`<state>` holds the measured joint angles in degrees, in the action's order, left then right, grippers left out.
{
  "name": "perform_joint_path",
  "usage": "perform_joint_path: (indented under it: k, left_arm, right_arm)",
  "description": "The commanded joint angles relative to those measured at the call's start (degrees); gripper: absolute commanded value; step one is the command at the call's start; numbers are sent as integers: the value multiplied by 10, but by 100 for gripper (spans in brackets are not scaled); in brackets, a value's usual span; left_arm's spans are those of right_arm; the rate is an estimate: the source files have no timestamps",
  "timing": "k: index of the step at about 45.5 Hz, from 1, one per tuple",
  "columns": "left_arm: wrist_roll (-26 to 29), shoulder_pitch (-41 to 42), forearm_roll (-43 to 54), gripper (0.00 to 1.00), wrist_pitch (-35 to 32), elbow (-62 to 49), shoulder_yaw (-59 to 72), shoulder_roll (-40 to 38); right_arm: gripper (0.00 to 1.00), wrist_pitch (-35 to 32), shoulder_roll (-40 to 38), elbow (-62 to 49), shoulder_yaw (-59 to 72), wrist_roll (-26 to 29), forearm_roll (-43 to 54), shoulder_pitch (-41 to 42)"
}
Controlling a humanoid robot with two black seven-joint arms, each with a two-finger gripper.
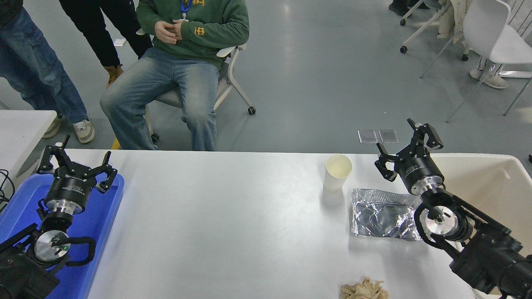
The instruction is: Clean the table surface
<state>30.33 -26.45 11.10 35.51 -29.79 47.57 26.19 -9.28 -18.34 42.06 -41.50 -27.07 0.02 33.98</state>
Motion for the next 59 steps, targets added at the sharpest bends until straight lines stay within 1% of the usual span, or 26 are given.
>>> perform_joint_path:
  k: [1, 11, 30, 33, 43, 48, 59]
  left_arm:
    - [0, 0, 0, 100, 0, 0, 0, 0]
    - [0, 0, 0, 100, 0, 0, 1, 0]
    - [0, 0, 0, 100, 0, 0, 0, 0]
    - [0, 0, 0, 100, 0, 0, 0, 0]
    - [0, 0, 0, 100, 0, 0, 0, 0]
    - [0, 0, 0, 100, 0, 0, 0, 0]
    - [0, 0, 0, 100, 0, 0, 0, 0]
  right_arm:
    - [100, -3, -12, 0, 0, 0, 2, 1]
    - [100, -6, -14, 3, 8, 0, 9, 10]
    - [100, 14, -33, 3, 135, -2, 145, 69]
    - [100, 14, -44, 3, 184, -2, 182, 95]
    - [100, 14, -68, 4, 306, -3, 248, 163]
    - [100, 13, -70, 4, 381, -3, 295, 211]
    - [100, 14, -66, 0, 505, -4, 394, 284]
